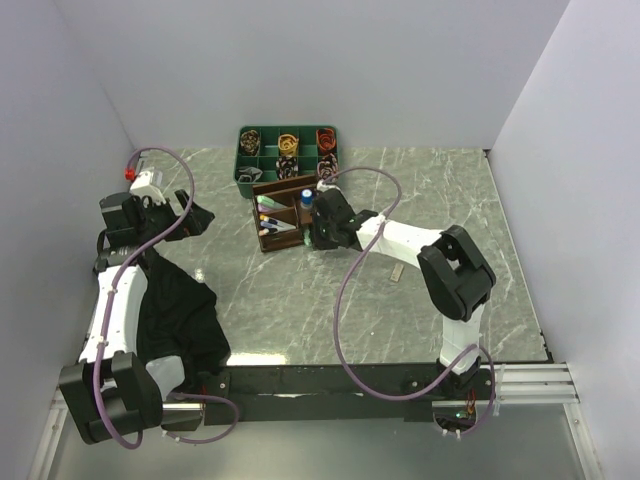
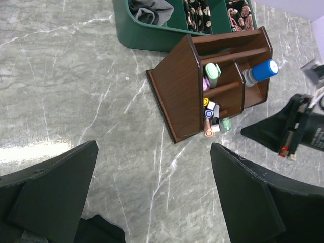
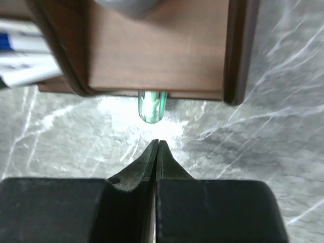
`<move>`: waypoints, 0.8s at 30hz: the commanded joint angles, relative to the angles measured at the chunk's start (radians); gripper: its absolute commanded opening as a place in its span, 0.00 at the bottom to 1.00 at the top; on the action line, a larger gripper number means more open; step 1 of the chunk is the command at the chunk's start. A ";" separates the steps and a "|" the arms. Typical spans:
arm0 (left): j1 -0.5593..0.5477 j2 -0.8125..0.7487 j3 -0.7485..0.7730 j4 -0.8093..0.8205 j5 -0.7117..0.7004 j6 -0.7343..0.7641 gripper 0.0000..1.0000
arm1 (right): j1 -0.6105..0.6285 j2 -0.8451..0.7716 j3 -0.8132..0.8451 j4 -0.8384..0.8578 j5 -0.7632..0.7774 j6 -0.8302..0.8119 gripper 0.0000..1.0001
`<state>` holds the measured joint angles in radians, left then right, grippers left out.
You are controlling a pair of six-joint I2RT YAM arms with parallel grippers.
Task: Sort the stationery into containers
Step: Place the stationery in the storage box.
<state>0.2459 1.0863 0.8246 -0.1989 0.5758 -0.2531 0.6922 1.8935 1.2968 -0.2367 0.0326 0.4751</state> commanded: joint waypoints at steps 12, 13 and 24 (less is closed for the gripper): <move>0.007 -0.032 -0.010 0.013 0.001 0.011 0.99 | 0.007 0.098 0.090 0.051 -0.040 -0.016 0.00; 0.009 -0.029 -0.012 0.018 0.001 0.009 0.99 | 0.007 0.102 0.096 0.050 -0.037 -0.013 0.00; 0.015 -0.014 -0.016 0.035 0.006 0.002 0.99 | 0.007 0.121 0.142 0.037 0.003 -0.020 0.00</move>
<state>0.2546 1.0763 0.8173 -0.2028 0.5770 -0.2504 0.6941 2.0052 1.4006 -0.2211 -0.0036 0.4694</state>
